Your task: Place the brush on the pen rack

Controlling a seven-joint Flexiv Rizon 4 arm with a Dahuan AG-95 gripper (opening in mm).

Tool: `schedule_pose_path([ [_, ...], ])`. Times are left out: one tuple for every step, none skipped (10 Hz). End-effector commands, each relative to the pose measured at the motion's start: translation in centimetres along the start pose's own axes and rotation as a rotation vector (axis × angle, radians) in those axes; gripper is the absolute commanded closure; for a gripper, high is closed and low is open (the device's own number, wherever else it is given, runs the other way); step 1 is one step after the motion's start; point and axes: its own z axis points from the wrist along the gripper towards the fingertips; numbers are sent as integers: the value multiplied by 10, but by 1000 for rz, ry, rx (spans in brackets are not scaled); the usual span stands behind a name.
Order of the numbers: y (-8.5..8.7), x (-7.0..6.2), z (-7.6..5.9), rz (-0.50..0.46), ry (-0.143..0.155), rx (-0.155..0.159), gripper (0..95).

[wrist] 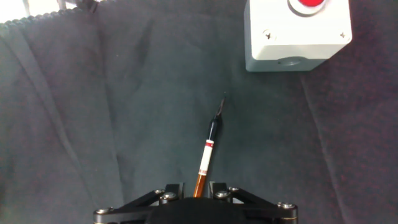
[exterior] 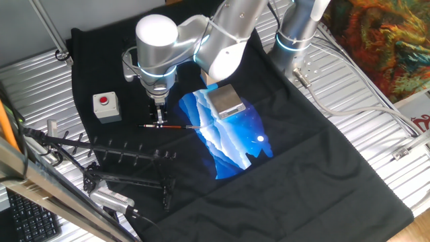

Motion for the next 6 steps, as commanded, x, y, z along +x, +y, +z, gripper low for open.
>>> schedule_pose_path([
  [0,0,2,0,-4,-2,760],
  [0,1,4,0,-6,-4,760],
  [0,1,5,0,-5,-3,760],
  [0,2,5,0,-8,-5,760],
  [0,2,6,1,-8,-6,760],
  [0,3,8,0,-9,-6,760],
])
